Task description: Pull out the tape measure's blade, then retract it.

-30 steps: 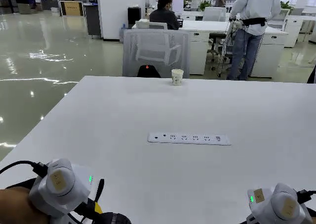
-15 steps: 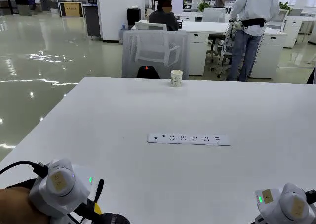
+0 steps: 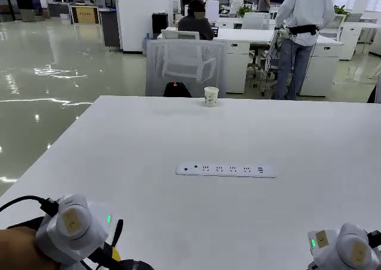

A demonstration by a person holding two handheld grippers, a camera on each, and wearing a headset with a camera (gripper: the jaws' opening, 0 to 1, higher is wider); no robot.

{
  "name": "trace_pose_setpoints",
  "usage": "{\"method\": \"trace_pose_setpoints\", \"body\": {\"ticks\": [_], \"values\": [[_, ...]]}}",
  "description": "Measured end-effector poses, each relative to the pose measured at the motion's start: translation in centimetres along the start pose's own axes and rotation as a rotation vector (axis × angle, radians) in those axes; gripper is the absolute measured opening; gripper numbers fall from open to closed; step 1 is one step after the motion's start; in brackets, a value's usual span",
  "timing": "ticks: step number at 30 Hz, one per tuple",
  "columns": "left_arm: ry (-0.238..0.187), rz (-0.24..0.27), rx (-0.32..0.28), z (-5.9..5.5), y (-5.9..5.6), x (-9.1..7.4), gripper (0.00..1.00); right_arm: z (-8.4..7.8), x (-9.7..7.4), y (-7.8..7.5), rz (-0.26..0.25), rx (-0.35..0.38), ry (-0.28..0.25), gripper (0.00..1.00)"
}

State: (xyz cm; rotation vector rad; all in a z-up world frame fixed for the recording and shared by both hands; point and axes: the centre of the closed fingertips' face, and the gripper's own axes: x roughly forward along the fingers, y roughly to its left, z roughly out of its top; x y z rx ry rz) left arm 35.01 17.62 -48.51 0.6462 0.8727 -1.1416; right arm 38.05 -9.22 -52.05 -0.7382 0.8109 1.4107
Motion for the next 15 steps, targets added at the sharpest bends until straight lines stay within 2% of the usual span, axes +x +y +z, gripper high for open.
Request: {"method": "trace_pose_setpoints", "body": {"ticks": [15], "values": [[0.021, 0.012, 0.006, 0.11, -0.06, 0.06, 0.25, -0.11, 0.0, 0.24, 0.009, -0.041, 0.059, 0.11]]}}
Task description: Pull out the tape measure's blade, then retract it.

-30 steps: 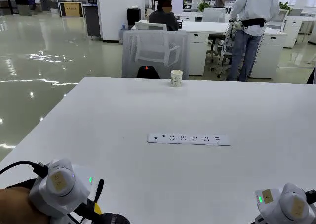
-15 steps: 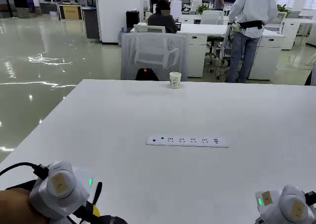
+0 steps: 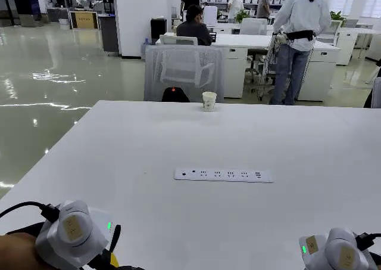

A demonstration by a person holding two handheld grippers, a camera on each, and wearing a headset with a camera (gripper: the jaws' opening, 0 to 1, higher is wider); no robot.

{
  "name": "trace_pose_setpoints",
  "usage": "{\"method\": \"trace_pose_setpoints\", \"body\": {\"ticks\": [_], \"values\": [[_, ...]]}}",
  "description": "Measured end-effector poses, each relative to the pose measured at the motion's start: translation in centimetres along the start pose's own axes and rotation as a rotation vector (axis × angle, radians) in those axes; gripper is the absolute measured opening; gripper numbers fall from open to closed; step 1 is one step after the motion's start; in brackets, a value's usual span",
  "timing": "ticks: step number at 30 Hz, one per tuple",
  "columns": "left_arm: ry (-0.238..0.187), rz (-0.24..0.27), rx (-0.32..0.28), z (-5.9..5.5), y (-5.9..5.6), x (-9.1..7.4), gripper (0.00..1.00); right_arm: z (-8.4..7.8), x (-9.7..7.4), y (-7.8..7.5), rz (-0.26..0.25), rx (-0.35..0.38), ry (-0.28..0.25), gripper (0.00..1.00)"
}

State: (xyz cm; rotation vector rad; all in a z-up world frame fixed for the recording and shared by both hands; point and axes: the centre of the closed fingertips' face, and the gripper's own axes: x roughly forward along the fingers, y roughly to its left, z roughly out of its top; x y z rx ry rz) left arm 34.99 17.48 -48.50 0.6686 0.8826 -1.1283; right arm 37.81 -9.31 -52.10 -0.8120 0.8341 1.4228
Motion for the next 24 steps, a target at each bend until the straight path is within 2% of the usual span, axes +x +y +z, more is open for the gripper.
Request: {"method": "trace_pose_setpoints", "body": {"ticks": [6, 17, 24], "values": [[0.011, 0.003, 0.003, -0.04, 0.01, -0.02, 0.26, -0.11, -0.03, 0.04, -0.002, -0.014, 0.021, 0.11], [0.036, 0.023, 0.025, -0.1, 0.09, -0.06, 0.26, -0.13, -0.01, 0.02, -0.011, -0.006, 0.026, 0.12], [0.052, 0.043, 0.033, -0.22, 0.14, -0.33, 0.25, -0.3, -0.18, 0.1, -0.022, 0.011, 0.025, 0.18]]}}
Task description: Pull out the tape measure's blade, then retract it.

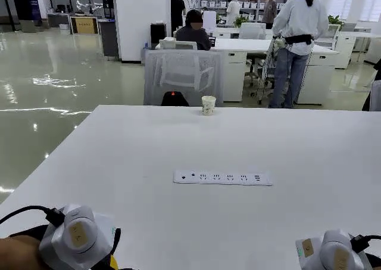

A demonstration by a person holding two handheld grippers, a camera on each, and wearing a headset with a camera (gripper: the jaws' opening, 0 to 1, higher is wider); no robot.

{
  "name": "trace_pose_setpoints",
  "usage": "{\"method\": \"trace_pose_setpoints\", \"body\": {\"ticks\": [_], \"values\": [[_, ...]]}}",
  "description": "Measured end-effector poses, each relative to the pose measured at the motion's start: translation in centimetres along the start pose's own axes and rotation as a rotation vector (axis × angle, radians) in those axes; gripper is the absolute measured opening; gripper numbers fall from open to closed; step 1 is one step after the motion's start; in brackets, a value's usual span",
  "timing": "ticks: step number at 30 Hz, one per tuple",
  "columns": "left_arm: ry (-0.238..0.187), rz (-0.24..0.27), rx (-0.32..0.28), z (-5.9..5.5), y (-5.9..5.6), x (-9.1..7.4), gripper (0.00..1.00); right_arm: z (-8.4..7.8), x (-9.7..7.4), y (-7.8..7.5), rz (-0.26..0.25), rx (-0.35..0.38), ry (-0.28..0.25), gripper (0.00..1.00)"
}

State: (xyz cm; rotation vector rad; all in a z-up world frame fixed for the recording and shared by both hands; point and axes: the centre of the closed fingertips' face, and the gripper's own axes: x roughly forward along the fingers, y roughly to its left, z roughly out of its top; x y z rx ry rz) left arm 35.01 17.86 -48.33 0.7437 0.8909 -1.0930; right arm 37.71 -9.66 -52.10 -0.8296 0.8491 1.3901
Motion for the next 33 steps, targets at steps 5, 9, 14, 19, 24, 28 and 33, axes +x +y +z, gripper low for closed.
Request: {"method": "trace_pose_setpoints", "body": {"ticks": [5, 9, 14, 19, 24, 28, 33], "values": [[0.003, 0.019, -0.025, -0.5, 0.1, -0.5, 0.3, 0.1, -0.5, -0.1, -0.018, 0.018, -0.015, 0.24], [-0.015, 0.04, -0.073, -0.7, -0.2, -1.1, 0.34, 0.6, -1.1, 0.3, -0.03, 0.05, -0.053, 0.29], [-0.044, 0.06, -0.125, -0.6, -0.6, -1.6, 0.4, 0.6, -1.6, 0.8, -0.039, 0.069, -0.071, 0.34], [-0.094, 0.079, -0.196, -0.2, -1.4, -2.0, 0.45, 1.0, -2.3, 1.2, -0.067, 0.121, -0.124, 0.38], [-0.12, 0.097, -0.243, 0.0, -1.9, -2.3, 0.5, 1.1, -2.7, 1.8, -0.086, 0.144, -0.145, 0.44], [-0.152, 0.12, -0.287, 0.3, -2.1, -2.7, 0.57, 1.5, -3.3, 2.2, -0.107, 0.167, -0.173, 0.48], [-0.192, 0.151, -0.33, 0.6, -2.5, -3.2, 0.62, 1.9, -3.7, 2.7, -0.134, 0.193, -0.203, 0.52]]}}
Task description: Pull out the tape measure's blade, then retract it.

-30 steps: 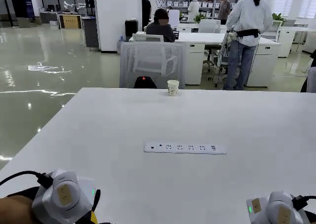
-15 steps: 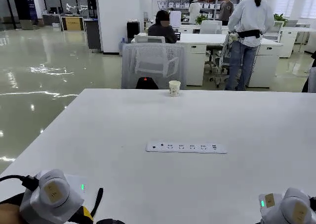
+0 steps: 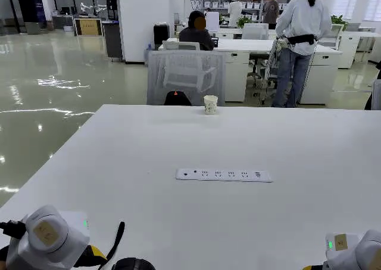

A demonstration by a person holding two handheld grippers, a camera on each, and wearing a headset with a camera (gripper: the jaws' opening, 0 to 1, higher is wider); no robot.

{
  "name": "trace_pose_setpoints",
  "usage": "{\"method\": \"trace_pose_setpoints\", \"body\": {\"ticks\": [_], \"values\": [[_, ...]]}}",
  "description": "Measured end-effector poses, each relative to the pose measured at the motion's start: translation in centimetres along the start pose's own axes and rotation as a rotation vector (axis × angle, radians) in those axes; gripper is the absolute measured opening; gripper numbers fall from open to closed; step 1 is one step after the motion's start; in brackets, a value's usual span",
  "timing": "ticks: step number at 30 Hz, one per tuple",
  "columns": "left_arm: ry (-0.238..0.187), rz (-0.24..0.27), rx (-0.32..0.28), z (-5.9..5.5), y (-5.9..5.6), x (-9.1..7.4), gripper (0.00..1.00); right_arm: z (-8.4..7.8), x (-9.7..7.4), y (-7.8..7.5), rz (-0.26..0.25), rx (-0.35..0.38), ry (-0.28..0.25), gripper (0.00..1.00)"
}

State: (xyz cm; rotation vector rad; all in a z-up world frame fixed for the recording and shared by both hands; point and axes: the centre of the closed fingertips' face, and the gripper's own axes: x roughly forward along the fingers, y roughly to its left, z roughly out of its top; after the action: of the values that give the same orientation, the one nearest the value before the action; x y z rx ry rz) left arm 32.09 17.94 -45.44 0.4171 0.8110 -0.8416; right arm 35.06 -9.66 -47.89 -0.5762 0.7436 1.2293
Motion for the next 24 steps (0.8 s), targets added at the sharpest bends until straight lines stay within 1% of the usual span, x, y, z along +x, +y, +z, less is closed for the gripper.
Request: {"method": "trace_pose_setpoints", "body": {"ticks": [2, 4, 9, 15, 20, 21, 24], "values": [[-0.021, 0.019, -0.013, 0.1, -0.1, -0.1, 0.64, 0.1, -0.1, 0.3, -0.006, 0.019, -0.013, 0.53], [-0.037, 0.024, -0.028, 0.1, -0.3, -0.1, 0.66, 0.0, -0.2, 0.6, -0.017, 0.03, -0.018, 0.55], [-0.07, 0.057, -0.057, 0.0, -0.7, -0.2, 0.71, -0.1, -0.3, 1.3, -0.031, 0.06, -0.042, 0.57], [-0.096, 0.071, -0.092, -0.4, -1.6, -0.4, 0.73, -0.2, -0.5, 2.0, -0.059, 0.103, -0.068, 0.61], [-0.129, 0.098, -0.115, -0.3, -2.2, -0.9, 0.75, 0.1, -0.7, 2.6, -0.08, 0.138, -0.096, 0.65], [-0.141, 0.105, -0.13, -0.2, -2.4, -1.0, 0.75, 0.1, -0.8, 2.7, -0.086, 0.147, -0.103, 0.66], [-0.156, 0.115, -0.143, -0.2, -2.9, -1.3, 0.76, 0.4, -1.0, 3.0, -0.104, 0.17, -0.127, 0.68]]}}
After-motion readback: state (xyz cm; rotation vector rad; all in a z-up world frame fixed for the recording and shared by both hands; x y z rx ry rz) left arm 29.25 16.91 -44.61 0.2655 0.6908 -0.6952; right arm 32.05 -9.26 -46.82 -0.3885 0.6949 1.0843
